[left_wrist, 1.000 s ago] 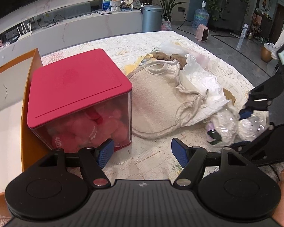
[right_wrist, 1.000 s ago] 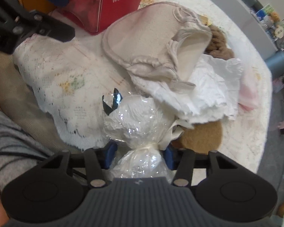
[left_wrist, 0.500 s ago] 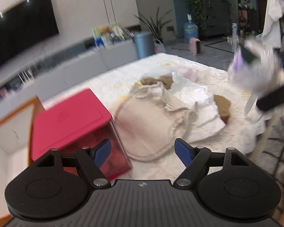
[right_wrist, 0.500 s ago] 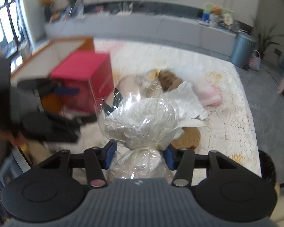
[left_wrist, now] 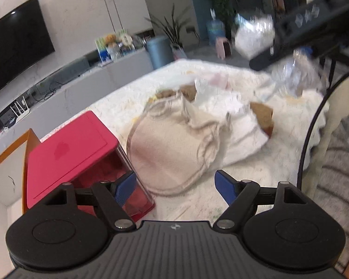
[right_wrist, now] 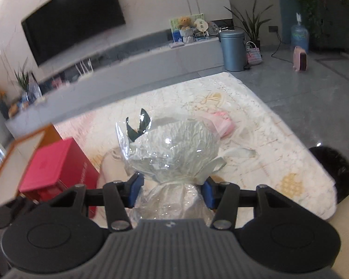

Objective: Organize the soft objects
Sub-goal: 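Lift the plastic bundle with the right tool while the left tool grasps the beige cloth bag, then carry the beige cloth bag in the left tool while the right tool carries the bundle toward the box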

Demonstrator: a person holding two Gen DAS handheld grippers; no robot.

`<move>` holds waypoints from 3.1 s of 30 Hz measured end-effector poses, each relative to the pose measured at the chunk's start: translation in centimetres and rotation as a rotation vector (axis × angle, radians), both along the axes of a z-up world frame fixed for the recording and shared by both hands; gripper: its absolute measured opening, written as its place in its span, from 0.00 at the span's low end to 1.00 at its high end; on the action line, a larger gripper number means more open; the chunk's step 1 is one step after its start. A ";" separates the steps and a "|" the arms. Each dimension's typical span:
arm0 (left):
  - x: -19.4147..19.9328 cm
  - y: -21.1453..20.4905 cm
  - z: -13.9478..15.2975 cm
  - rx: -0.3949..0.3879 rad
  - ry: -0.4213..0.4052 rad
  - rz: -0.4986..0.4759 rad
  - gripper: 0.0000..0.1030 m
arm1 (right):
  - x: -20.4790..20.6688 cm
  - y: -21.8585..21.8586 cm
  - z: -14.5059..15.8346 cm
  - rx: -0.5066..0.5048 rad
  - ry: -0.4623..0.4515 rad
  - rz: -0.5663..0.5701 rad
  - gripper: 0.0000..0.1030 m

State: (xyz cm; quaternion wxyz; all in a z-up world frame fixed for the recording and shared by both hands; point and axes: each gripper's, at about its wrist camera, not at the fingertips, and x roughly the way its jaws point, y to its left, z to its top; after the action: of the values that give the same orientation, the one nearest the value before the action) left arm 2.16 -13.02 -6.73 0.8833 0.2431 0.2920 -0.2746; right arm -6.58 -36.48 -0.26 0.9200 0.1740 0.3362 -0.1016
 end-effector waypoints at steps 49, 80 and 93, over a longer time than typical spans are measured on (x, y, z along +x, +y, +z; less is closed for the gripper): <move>3.7 -2.9 -1.3 0.103 0.007 0.203 0.17 | -0.4 -1.6 -2.0 -0.089 0.037 -0.014 0.51; 5.7 -0.7 4.7 -0.155 -0.041 0.248 0.05 | -0.2 -1.7 -2.5 -0.056 0.045 0.004 0.51; 5.7 1.4 6.8 -0.354 0.030 0.226 0.05 | -0.2 -0.5 -1.6 -0.069 0.016 0.058 0.51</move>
State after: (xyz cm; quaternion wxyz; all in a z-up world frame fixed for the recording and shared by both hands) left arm 7.86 -11.65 0.06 0.9330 0.0456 0.2777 -0.2244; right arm -6.76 -36.96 -1.91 0.9254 0.1314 0.3445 -0.0879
